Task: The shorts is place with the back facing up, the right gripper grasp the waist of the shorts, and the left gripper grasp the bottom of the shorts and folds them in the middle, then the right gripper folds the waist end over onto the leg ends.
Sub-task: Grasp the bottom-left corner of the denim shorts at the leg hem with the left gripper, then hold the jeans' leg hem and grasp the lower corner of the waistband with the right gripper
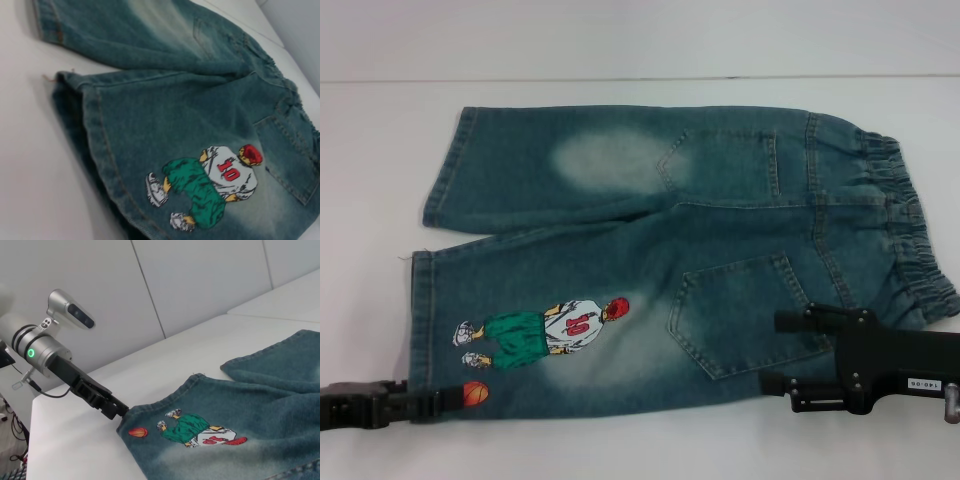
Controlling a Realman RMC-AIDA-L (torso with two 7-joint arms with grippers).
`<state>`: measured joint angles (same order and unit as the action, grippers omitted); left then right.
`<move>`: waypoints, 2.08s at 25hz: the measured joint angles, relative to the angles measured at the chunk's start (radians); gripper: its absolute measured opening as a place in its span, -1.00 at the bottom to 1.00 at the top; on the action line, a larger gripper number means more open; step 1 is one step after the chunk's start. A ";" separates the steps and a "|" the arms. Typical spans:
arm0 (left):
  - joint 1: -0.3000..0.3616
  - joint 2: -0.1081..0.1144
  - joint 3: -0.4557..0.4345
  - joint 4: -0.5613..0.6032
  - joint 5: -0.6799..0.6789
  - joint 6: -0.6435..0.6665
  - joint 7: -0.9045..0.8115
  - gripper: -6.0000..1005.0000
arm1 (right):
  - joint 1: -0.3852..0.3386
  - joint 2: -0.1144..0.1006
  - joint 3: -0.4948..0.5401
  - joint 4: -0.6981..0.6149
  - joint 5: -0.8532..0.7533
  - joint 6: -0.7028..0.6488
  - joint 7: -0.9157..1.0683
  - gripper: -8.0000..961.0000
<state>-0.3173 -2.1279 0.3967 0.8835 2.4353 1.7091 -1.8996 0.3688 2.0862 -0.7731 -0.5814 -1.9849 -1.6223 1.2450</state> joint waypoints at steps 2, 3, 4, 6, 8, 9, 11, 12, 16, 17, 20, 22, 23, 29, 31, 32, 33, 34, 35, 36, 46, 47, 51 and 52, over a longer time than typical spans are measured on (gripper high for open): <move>-0.004 -0.003 -0.001 0.005 -0.004 0.005 0.001 0.86 | -0.001 0.000 0.000 0.000 0.000 0.001 0.000 0.93; -0.005 -0.004 -0.001 0.006 -0.004 0.005 0.001 0.86 | -0.001 0.000 0.000 0.000 0.000 0.002 0.000 0.93; -0.008 -0.005 -0.001 0.005 -0.003 0.003 0.002 0.85 | -0.001 0.000 0.000 0.000 0.000 0.002 -0.001 0.93; -0.012 -0.006 0.000 0.000 0.000 -0.008 0.002 0.85 | -0.002 0.000 0.000 0.000 0.000 0.002 -0.001 0.93; -0.016 -0.008 0.003 -0.003 0.002 -0.016 0.003 0.84 | -0.002 0.000 0.000 0.000 0.000 0.002 -0.001 0.93; -0.016 -0.009 0.006 -0.002 0.002 -0.018 0.004 0.83 | -0.002 0.000 0.000 0.000 0.000 0.002 -0.001 0.93; -0.017 -0.012 0.012 0.003 -0.001 -0.018 0.004 0.83 | -0.001 0.000 0.001 0.000 0.000 0.002 -0.001 0.93; -0.018 -0.012 0.012 0.004 -0.001 -0.020 0.004 0.82 | 0.000 0.000 0.001 0.000 0.000 0.002 0.000 0.93; -0.034 -0.002 0.005 -0.014 -0.001 -0.022 0.001 0.81 | 0.002 0.000 0.000 0.000 0.000 0.001 0.003 0.93; -0.035 0.000 0.002 -0.014 -0.004 -0.018 0.000 0.73 | 0.003 0.000 0.000 0.000 0.000 0.001 0.004 0.93; -0.035 0.000 -0.001 0.008 -0.013 0.000 0.001 0.51 | 0.004 0.000 0.000 0.000 0.000 0.001 0.006 0.93; -0.035 -0.002 -0.001 0.015 -0.016 0.006 0.001 0.35 | 0.004 0.000 0.000 0.000 0.000 0.001 0.006 0.93; -0.035 -0.002 -0.001 0.015 -0.017 0.007 0.001 0.27 | 0.004 0.000 0.000 0.000 0.000 0.001 0.006 0.93; -0.037 -0.004 0.010 0.016 -0.019 0.011 0.004 -0.21 | -0.007 0.000 0.012 0.000 0.004 -0.014 0.008 0.93; -0.040 -0.005 0.011 0.017 -0.020 0.015 0.005 -0.37 | -0.013 0.000 0.029 0.000 0.007 -0.029 0.014 0.93; -0.042 -0.006 0.011 0.018 -0.020 0.020 0.005 -0.45 | -0.016 -0.001 0.043 0.000 0.007 -0.037 0.021 0.93; -0.044 -0.006 0.010 0.020 -0.021 0.025 0.005 -0.53 | -0.021 -0.002 0.069 0.000 0.008 -0.048 0.042 0.93; -0.046 -0.006 0.009 0.022 -0.021 0.030 0.005 -0.60 | -0.026 -0.005 0.101 0.000 0.008 -0.059 0.066 0.93; -0.048 -0.006 0.008 0.024 -0.023 0.034 0.005 -0.68 | -0.041 -0.012 0.190 0.000 0.009 -0.079 0.127 0.93; -0.049 -0.007 0.009 0.027 -0.024 0.037 0.005 -0.76 | -0.041 -0.012 0.190 0.000 0.009 -0.079 0.127 0.93; -0.061 -0.007 0.015 0.023 -0.023 0.032 0.006 -0.96 | -0.151 -0.098 0.522 0.028 0.007 0.069 0.517 0.93; -0.063 -0.007 0.014 0.023 -0.022 0.030 0.006 -0.96 | -0.152 -0.103 0.525 0.036 0.007 0.080 0.534 0.93; -0.069 -0.007 0.015 0.022 -0.018 0.029 0.007 -0.95 | -0.137 -0.110 0.517 0.057 -0.011 0.116 0.580 0.93; -0.071 -0.007 0.014 0.022 -0.018 0.029 0.007 -0.95 | -0.132 -0.111 0.515 0.063 -0.019 0.124 0.585 0.93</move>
<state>-0.3880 -2.1353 0.4111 0.9055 2.4178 1.7384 -1.8929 0.2373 1.9754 -0.2582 -0.5188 -2.0037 -1.4988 1.8295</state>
